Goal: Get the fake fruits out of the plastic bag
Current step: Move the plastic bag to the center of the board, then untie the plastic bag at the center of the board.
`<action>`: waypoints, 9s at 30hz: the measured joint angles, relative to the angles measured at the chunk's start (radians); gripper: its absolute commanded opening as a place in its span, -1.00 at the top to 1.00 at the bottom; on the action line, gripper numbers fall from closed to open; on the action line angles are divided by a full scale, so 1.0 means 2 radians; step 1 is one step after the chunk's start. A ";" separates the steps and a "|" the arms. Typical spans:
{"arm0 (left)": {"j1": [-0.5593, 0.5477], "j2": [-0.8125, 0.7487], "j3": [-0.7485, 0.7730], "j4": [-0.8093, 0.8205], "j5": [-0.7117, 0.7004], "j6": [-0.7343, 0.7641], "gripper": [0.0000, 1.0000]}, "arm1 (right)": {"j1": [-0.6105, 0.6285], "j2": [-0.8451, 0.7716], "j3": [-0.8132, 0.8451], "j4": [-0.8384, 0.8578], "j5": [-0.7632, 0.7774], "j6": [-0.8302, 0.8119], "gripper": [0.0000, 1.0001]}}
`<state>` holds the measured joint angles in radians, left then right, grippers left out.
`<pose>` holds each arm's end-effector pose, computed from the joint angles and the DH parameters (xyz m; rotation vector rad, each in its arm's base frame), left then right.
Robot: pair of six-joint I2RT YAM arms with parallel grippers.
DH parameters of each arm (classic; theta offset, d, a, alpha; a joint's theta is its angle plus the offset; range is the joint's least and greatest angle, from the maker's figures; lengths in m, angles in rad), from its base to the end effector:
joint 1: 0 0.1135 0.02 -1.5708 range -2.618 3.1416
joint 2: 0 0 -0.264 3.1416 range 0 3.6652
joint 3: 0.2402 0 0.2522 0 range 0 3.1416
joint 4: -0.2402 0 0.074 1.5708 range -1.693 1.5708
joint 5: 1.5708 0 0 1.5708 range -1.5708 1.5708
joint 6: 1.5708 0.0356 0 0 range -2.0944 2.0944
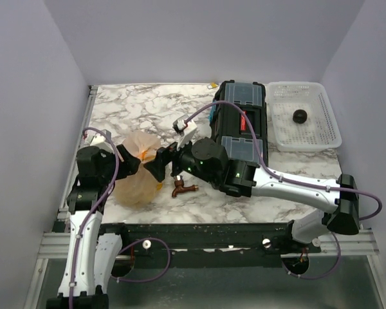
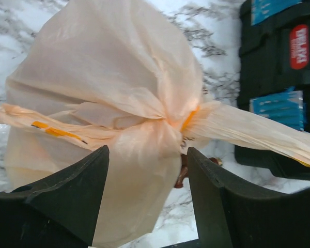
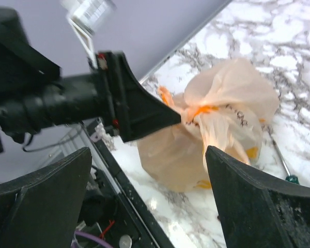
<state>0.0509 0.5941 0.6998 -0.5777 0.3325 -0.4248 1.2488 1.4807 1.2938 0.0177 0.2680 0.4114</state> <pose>0.1348 -0.0048 0.2978 -0.2786 2.0441 -0.5719 0.1212 0.3336 0.3716 -0.5528 1.7533 0.9711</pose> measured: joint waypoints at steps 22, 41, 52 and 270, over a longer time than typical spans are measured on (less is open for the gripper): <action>-0.044 0.046 0.002 -0.015 -0.021 0.035 0.03 | -0.056 0.118 0.103 -0.070 -0.057 0.021 0.14; -0.082 0.086 0.002 -0.011 0.015 0.046 0.64 | -0.056 0.119 0.009 -0.065 -0.077 0.047 0.46; -0.086 0.092 0.002 -0.011 0.028 0.051 0.12 | -0.066 0.123 0.080 -0.078 -0.049 0.072 0.11; -0.126 0.269 0.225 -0.016 -0.226 0.069 1.00 | 0.006 0.093 -0.157 0.190 -0.185 0.043 0.59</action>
<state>-0.2012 1.1316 1.1492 -0.6094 -0.1192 -0.2863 1.2598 1.6676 0.9798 0.3977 -0.1017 0.4973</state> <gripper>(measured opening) 0.003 0.156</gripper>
